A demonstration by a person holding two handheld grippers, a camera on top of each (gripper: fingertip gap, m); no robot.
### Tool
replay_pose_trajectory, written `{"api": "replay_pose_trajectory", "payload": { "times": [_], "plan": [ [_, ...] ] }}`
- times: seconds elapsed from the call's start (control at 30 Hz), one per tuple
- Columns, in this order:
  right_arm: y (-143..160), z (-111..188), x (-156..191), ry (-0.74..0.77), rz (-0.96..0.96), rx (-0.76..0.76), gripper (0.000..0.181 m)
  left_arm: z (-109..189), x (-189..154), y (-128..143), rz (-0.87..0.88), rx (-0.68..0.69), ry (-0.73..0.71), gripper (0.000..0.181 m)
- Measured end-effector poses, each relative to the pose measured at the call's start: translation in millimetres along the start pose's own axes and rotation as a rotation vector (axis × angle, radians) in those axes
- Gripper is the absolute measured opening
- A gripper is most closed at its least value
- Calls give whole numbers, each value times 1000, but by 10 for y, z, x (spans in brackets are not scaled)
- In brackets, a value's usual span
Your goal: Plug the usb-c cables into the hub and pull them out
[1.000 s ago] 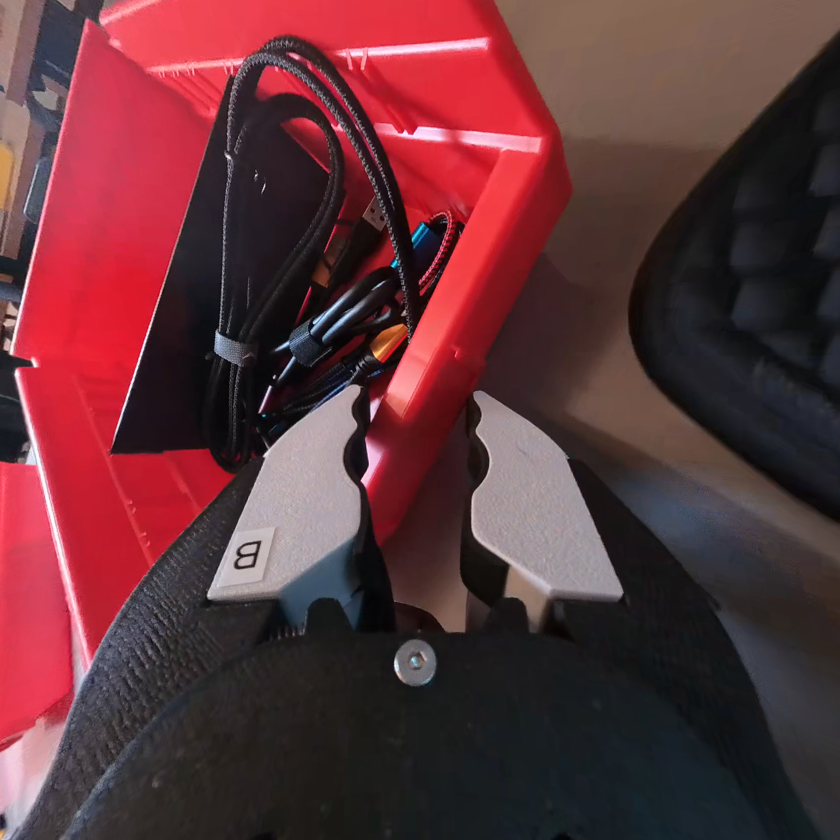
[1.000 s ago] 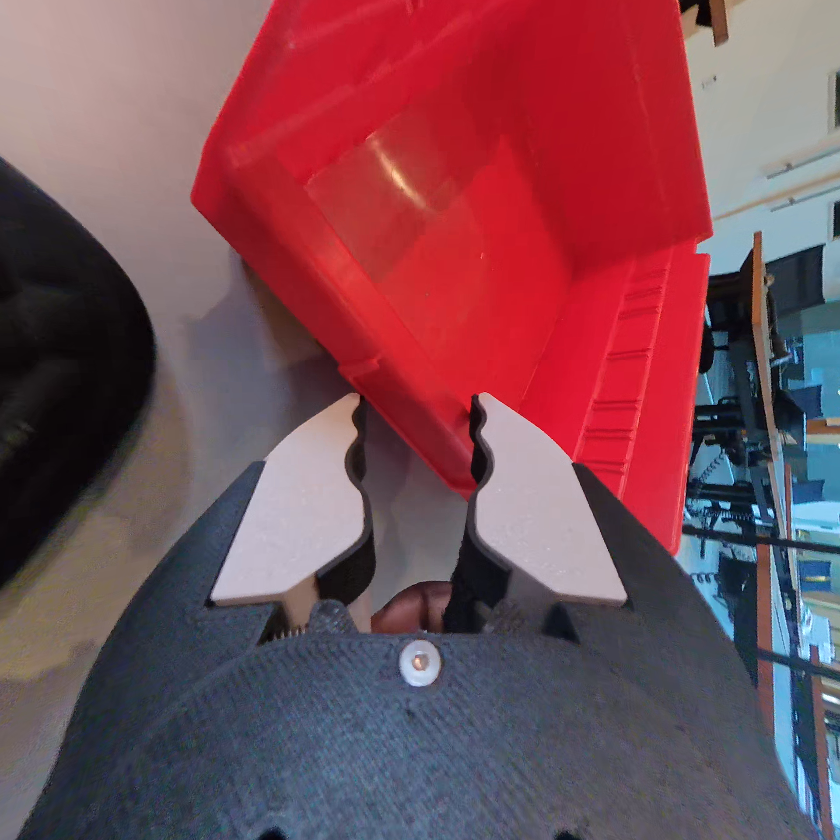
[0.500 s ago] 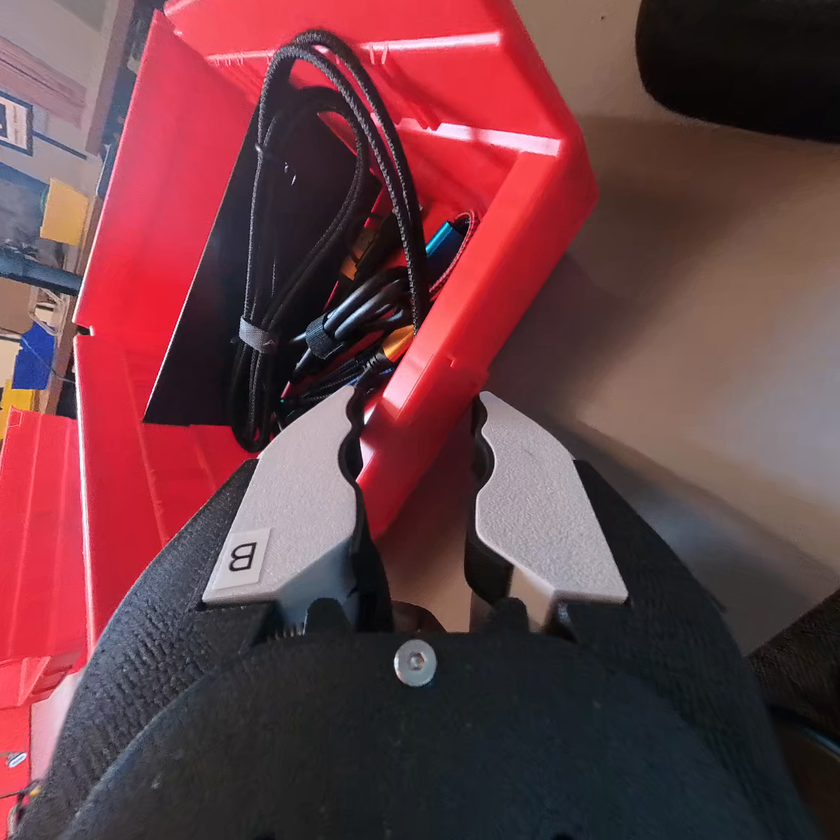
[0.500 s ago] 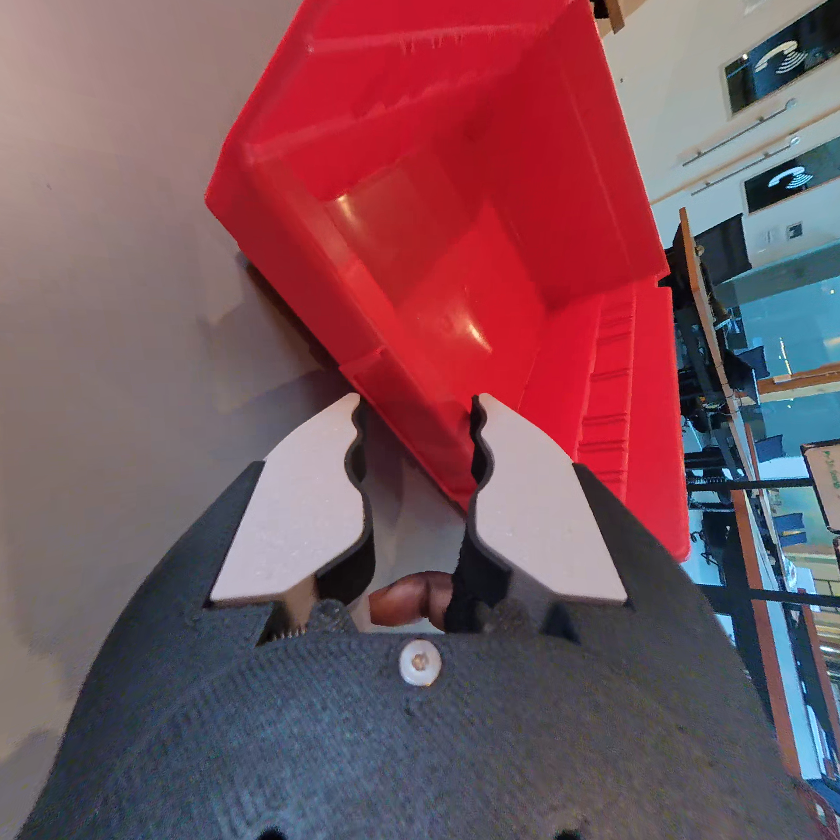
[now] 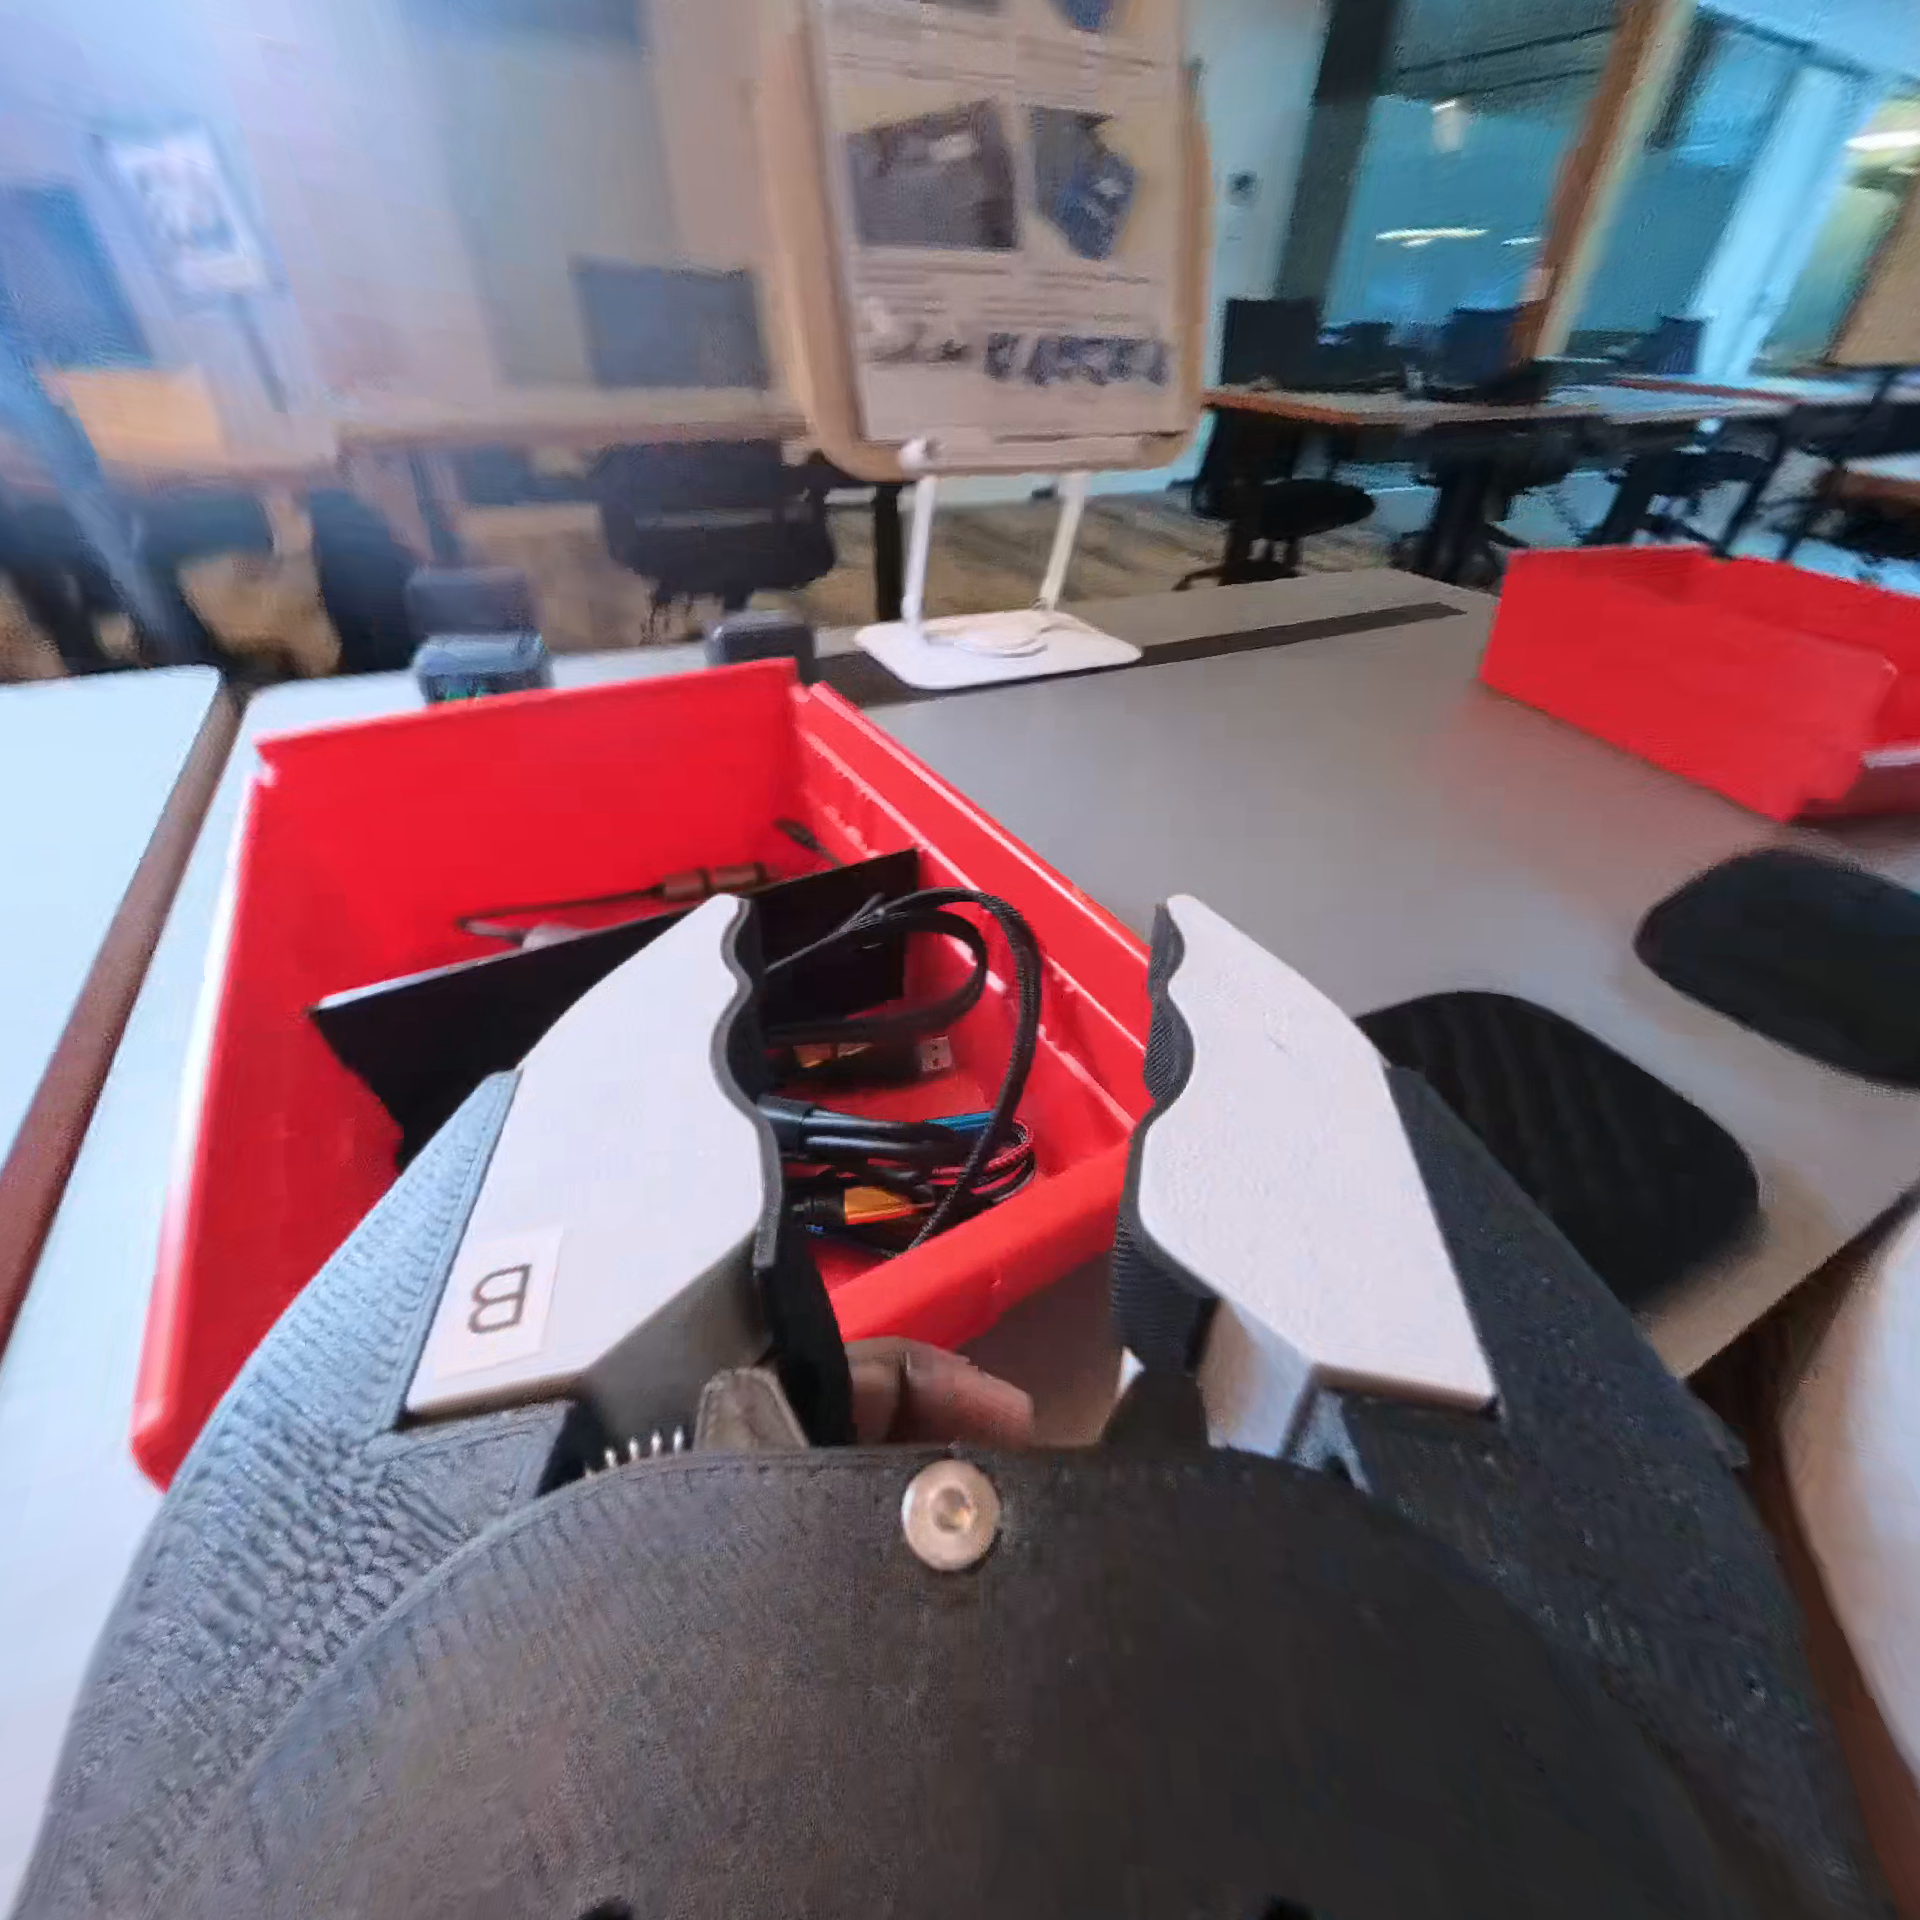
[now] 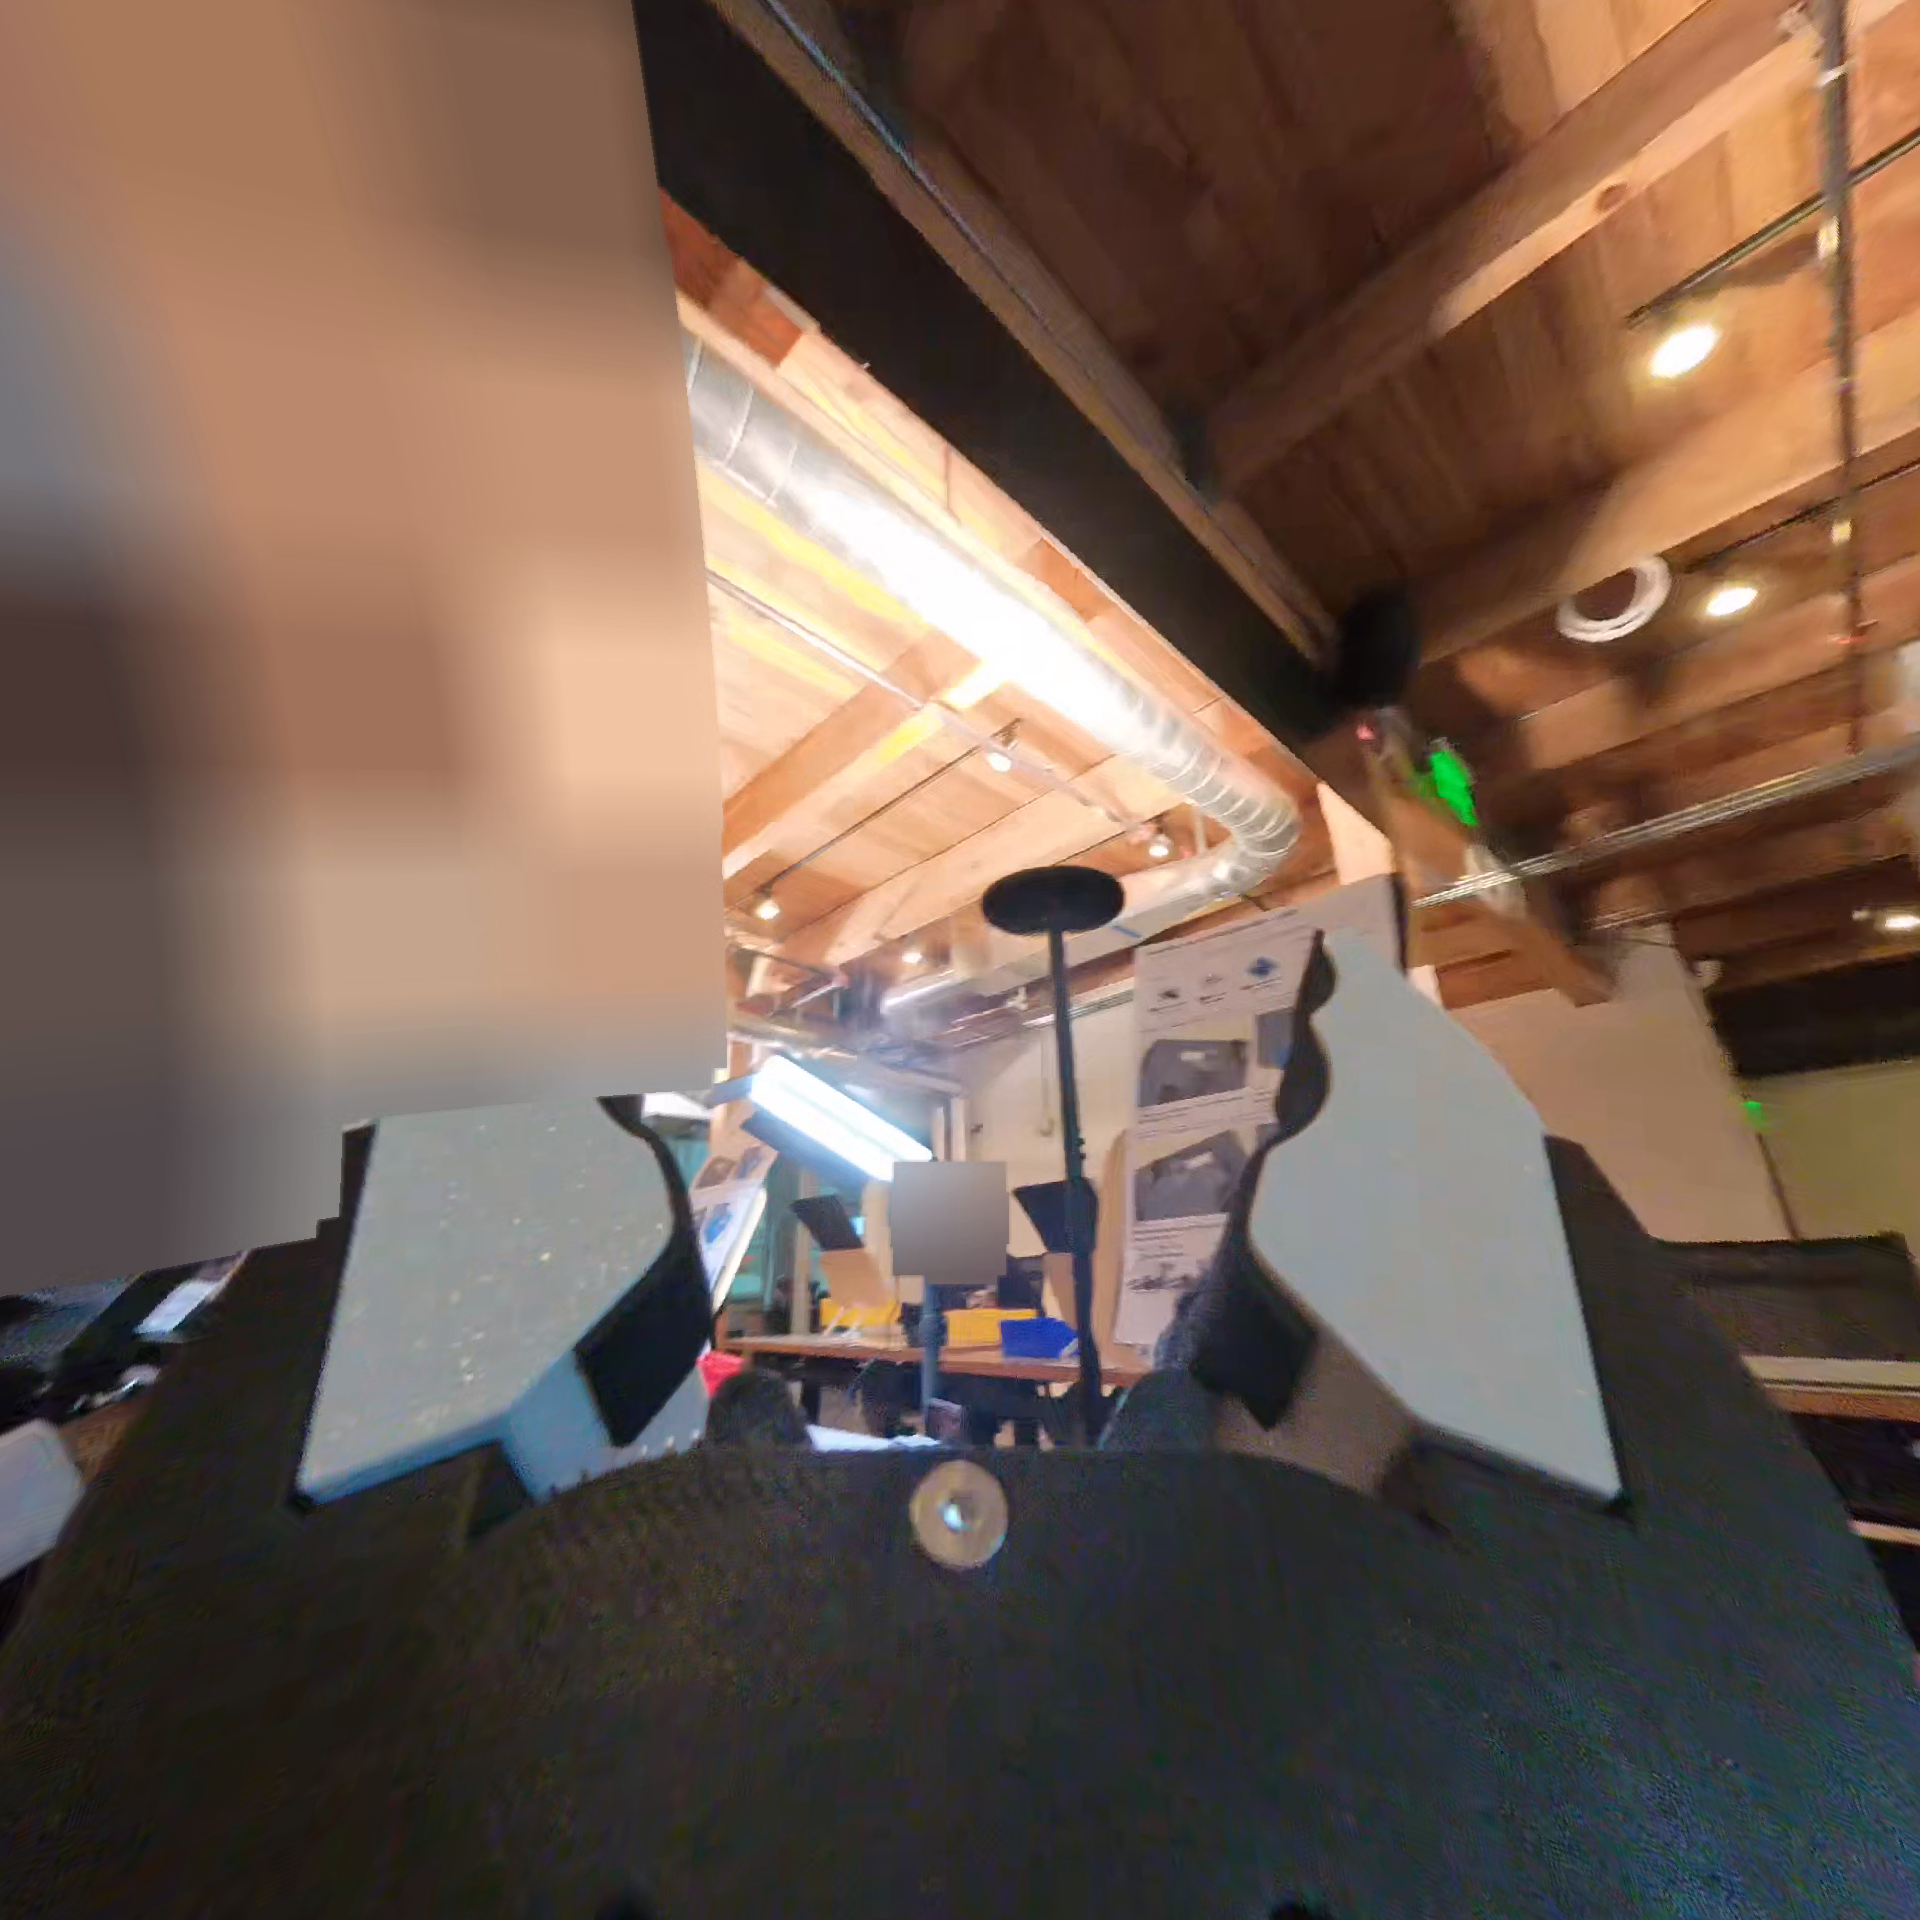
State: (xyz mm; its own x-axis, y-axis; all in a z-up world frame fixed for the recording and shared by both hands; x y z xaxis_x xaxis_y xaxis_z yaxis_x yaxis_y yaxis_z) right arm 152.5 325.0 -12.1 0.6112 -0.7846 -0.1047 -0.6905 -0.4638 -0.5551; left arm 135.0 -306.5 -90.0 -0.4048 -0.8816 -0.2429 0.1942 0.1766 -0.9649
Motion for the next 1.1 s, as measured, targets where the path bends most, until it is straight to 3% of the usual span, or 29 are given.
{"api": "replay_pose_trajectory", "payload": {
  "times": [0.07,0.17,0.33,0.43,0.5,0.63,0.77,0.87,1.1],
  "plan": [
    [285,-165,187,-61,-7,48,130,-79,5,-77,59,72,19,75],
    [790,-364,485,-155,-92,134,133,-266,-8,-294,-26,143,59,73],
    [1382,-440,781,-170,-452,112,124,-779,460,-627,-173,503,-67,58],
    [1417,-464,810,-179,-574,85,120,-1086,847,-647,-371,823,-126,57],
    [1417,-448,769,-150,-516,86,116,-1253,972,-569,-502,1026,-43,57],
    [1413,-430,718,-124,-531,70,113,-1615,1057,-349,-486,1305,54,56],
    [1440,-424,696,-107,-535,80,109,-1940,1159,-119,-568,1469,95,52],
    [1437,-414,667,-91,-535,74,107,-2014,1183,32,-619,1627,113,48],
    [1402,-377,559,-34,-599,20,100,-2058,1213,228,-800,1739,119,45]
  ]
}}
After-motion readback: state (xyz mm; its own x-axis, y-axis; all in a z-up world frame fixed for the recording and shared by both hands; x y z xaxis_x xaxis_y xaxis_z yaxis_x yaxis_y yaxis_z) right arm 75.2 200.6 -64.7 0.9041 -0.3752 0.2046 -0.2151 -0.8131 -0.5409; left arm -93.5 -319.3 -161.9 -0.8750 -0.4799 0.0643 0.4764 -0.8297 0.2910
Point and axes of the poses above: each gripper's, where its closed fingertips meet, z back along the fingers, y out of its underside, x = y × z across the jaws, the point moved 5 cm from there along z, back along the fingers, and after that the axes turned 12 degrees about z, right-handed, at the moved point
